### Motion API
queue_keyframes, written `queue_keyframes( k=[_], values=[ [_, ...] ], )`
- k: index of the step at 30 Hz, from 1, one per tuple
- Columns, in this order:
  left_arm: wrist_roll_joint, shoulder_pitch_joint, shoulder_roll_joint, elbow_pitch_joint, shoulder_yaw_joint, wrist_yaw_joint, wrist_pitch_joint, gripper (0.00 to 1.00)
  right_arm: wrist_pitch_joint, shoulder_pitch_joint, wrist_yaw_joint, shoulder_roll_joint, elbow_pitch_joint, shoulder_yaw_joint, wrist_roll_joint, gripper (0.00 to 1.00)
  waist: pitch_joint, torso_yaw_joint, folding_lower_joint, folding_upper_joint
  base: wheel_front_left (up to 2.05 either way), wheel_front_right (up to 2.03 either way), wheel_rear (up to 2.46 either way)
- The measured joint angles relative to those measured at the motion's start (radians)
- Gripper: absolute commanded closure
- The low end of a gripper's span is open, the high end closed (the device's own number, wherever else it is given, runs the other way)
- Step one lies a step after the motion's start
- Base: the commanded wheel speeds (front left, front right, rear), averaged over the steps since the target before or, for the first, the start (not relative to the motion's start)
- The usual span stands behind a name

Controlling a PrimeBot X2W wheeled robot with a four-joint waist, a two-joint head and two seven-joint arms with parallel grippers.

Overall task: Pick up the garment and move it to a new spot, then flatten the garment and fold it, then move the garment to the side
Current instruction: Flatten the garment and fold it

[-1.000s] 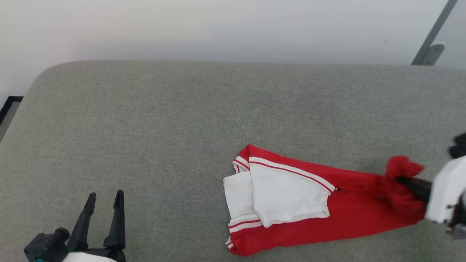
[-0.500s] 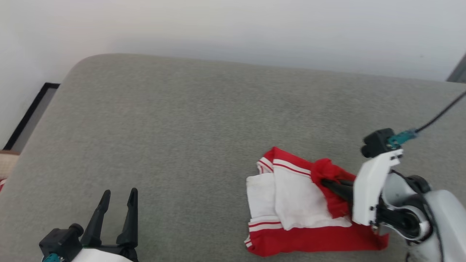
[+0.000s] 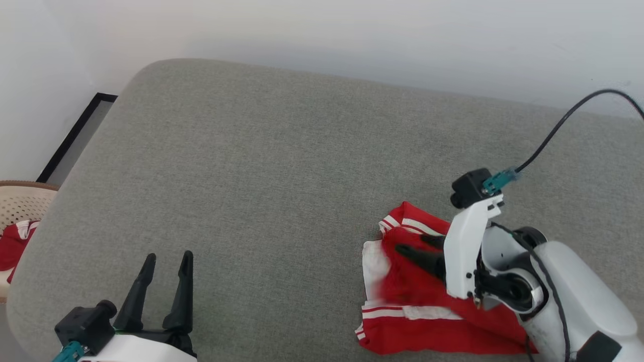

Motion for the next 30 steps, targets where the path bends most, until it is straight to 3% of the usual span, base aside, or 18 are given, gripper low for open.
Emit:
queue_keyframes(
  k=[6, 13, 21, 30],
  values=[
    [-0.001, 0.0, 0.0, -0.002, 0.019, 0.0, 0.0, 0.0, -0.045, -0.019, 0.0, -0.035, -0.044, 0.008, 0.074, 0.0, 0.0, -0.03, 0.0, 0.0, 0.0, 0.0, 0.0],
    [0.0, 0.007, 0.003, -0.013, 0.048, 0.0, 0.0, 0.0, -0.127, 0.009, 0.0, -0.117, -0.141, -0.033, 0.082, 0.0, -0.007, -0.081, 0.0, 0.0, 0.0, 0.0, 0.0],
    [0.002, 0.035, 0.008, -0.03, 0.077, 0.0, 0.0, 0.0, -0.316, 0.148, 0.0, -0.195, -0.227, -0.152, 0.034, 0.0, -0.028, -0.157, 0.0, 0.0001, 0.0, 0.0, 0.0],
    [0.013, 0.083, 0.015, -0.037, 0.09, 0.0, 0.0, 0.0, -0.567, 0.318, 0.0, -0.187, -0.277, -0.28, -0.086, 0.0, -0.077, -0.225, 0.0, 0.0, 0.0, 0.0, 0.0]
  ],
)
